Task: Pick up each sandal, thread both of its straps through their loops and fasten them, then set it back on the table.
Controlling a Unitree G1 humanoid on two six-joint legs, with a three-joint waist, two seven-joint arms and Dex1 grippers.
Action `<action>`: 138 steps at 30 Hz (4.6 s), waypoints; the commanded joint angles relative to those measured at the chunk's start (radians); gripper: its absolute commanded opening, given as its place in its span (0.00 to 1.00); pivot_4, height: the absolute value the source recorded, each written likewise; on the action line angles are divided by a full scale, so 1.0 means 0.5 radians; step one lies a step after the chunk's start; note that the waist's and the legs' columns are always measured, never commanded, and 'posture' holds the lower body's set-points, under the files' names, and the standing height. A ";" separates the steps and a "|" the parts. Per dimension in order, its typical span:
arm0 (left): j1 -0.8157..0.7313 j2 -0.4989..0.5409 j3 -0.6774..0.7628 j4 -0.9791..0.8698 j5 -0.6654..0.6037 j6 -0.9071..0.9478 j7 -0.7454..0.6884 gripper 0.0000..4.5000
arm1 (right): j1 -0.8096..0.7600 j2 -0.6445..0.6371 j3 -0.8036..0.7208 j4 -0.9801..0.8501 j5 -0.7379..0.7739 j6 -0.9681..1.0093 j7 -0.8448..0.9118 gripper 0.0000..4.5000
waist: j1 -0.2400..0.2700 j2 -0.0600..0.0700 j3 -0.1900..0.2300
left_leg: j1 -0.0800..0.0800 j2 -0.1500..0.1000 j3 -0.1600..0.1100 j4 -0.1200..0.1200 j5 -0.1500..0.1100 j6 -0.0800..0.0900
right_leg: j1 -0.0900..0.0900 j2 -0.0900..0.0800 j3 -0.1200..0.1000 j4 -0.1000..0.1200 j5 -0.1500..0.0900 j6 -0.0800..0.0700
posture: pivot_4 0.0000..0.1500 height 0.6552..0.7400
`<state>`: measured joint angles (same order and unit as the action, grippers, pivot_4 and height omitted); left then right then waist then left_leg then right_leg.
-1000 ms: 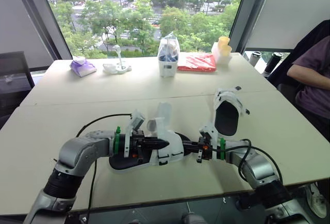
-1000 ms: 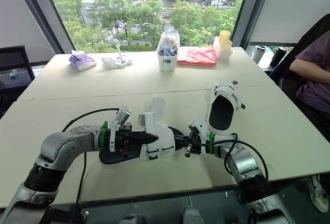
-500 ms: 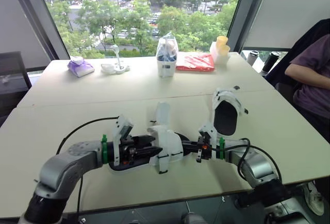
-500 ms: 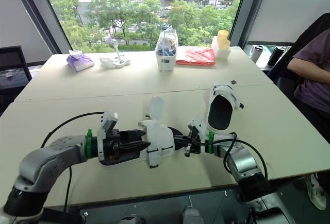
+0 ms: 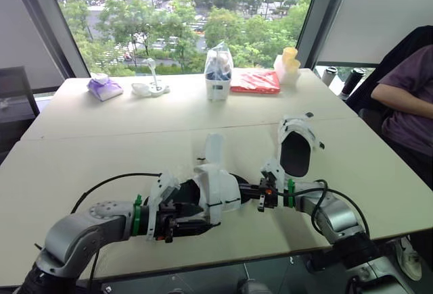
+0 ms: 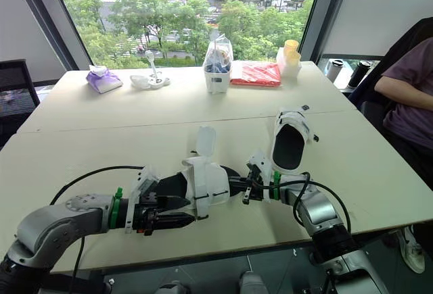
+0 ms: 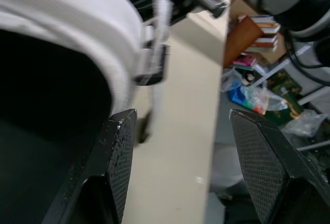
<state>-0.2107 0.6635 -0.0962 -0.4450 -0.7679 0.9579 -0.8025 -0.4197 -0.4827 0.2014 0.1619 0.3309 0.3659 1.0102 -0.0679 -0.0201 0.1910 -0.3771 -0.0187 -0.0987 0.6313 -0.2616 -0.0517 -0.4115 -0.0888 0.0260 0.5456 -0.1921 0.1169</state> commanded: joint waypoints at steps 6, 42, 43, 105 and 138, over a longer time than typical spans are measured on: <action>-0.082 -0.120 -0.150 0.077 0.079 -0.053 -0.041 0.66 | 0.067 -0.008 0.033 0.135 -0.128 0.084 -0.094 0.00 | 0.044 0.001 -0.001 | 0.007 0.000 0.009 -0.001 0.000 0.001 | -0.003 0.001 -0.001 0.013 0.001 -0.001 | 1.00 1.00; -0.164 -0.302 -0.327 0.242 0.289 -0.125 -0.079 0.70 | 0.037 0.001 0.049 0.195 -0.147 0.058 -0.103 0.00 | 0.050 0.000 -0.003 | 0.006 0.013 0.029 0.005 0.004 0.008 | -0.017 0.003 -0.002 0.025 0.003 -0.004 | 1.00 1.00; -0.166 -0.300 -0.329 0.245 0.296 -0.130 -0.085 0.63 | 0.035 0.001 0.048 0.197 -0.147 0.057 -0.103 0.00 | 0.049 0.000 -0.003 | 0.006 0.013 0.029 0.005 0.005 0.008 | -0.016 0.003 -0.002 0.026 0.003 -0.004 | 1.00 1.00; -0.728 -0.303 0.404 1.046 -0.499 0.420 -0.290 0.52 | -0.031 0.021 0.132 0.143 -0.166 0.114 -0.045 0.00 | 0.048 -0.007 -0.005 | 0.014 0.027 0.027 0.007 -0.004 0.018 | -0.031 0.023 -0.002 0.076 0.013 -0.022 | 1.00 1.00; -1.368 -0.305 0.224 1.632 -0.020 0.223 -0.686 0.80 | 0.001 0.043 0.123 0.152 -0.181 0.069 -0.095 0.00 | 0.081 -0.008 -0.006 | 0.012 0.024 0.025 0.007 -0.002 0.014 | -0.030 0.021 -0.002 0.075 0.017 -0.019 | 1.00 1.00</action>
<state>-0.8589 0.5013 0.0045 0.3805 -0.7706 1.0825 -1.1047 -0.4602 -0.4506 0.2397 0.1803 0.2979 0.3649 0.9859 -0.0274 -0.0240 0.1882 -0.3709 -0.0068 -0.0860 0.6349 -0.2624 -0.0447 -0.4264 -0.0782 0.0251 0.5833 -0.1835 0.1072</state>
